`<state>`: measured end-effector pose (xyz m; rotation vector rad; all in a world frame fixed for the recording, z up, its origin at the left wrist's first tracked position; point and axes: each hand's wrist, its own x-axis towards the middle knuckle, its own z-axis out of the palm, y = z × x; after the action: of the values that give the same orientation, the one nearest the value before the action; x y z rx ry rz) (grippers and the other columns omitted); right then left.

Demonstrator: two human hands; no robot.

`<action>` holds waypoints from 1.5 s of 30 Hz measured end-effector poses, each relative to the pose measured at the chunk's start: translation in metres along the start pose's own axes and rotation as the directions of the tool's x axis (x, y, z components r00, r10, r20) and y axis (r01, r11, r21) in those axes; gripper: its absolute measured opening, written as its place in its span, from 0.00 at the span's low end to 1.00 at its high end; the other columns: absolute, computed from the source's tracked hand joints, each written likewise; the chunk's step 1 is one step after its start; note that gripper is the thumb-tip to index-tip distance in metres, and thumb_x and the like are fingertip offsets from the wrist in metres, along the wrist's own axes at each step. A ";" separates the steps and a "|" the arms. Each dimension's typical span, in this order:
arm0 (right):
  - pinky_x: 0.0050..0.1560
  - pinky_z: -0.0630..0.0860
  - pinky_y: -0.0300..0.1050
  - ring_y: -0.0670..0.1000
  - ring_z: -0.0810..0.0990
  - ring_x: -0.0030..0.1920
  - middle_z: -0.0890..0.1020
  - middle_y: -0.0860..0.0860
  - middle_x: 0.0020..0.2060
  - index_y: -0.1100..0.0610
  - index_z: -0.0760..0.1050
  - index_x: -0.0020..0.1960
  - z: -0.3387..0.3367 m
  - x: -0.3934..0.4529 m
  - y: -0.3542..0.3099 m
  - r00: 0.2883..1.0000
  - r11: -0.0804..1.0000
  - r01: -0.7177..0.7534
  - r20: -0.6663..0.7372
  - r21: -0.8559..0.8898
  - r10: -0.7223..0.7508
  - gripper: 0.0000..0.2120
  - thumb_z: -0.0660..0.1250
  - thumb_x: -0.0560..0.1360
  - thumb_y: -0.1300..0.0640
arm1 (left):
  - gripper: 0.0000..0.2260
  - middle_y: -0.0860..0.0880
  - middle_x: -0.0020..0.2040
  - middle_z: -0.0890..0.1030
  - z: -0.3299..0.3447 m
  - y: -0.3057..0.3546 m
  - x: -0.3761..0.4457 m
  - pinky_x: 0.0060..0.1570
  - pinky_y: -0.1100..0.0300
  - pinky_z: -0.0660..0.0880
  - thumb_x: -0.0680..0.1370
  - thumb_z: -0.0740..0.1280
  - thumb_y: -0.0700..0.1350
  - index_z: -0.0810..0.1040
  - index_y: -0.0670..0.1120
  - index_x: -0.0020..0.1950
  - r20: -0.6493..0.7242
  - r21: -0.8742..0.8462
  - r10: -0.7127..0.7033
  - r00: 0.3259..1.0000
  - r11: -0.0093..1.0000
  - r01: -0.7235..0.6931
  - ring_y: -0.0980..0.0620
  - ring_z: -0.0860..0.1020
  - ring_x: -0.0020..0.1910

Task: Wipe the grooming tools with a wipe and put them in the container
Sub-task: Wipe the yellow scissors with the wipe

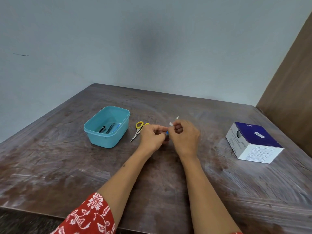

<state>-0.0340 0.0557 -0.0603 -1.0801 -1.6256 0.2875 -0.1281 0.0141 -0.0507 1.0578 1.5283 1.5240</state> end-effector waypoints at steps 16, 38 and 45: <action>0.38 0.78 0.47 0.50 0.79 0.34 0.82 0.52 0.36 0.56 0.81 0.43 0.001 -0.002 -0.003 0.999 0.999 -0.038 -0.018 -0.007 0.037 0.02 0.70 0.70 0.60 | 0.09 0.43 0.36 0.81 -0.001 -0.001 0.003 0.33 0.63 0.80 0.72 0.65 0.28 0.80 0.34 0.49 -0.037 -0.018 -0.026 0.999 1.000 0.025 0.54 0.80 0.30; 0.38 0.75 0.42 0.49 0.78 0.34 0.81 0.52 0.37 0.57 0.80 0.42 0.002 0.001 0.002 0.994 0.996 -0.092 -0.058 0.018 0.093 0.03 0.69 0.69 0.61 | 0.08 0.44 0.34 0.79 0.000 0.001 -0.001 0.30 0.64 0.79 0.72 0.65 0.27 0.79 0.32 0.49 0.032 0.004 -0.025 0.999 1.000 0.025 0.59 0.78 0.24; 0.36 0.74 0.40 0.48 0.77 0.32 0.81 0.52 0.35 0.57 0.79 0.40 0.002 0.002 0.003 0.991 0.994 -0.096 -0.089 0.046 0.100 0.02 0.70 0.67 0.62 | 0.08 0.44 0.34 0.79 0.000 0.001 -0.001 0.31 0.63 0.79 0.72 0.65 0.27 0.79 0.33 0.49 0.035 0.004 -0.037 0.999 0.999 0.036 0.58 0.78 0.25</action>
<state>-0.0340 0.0590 -0.0618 -1.1272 -1.4823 0.3313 -0.1275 0.0130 -0.0494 1.0478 1.5182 1.4711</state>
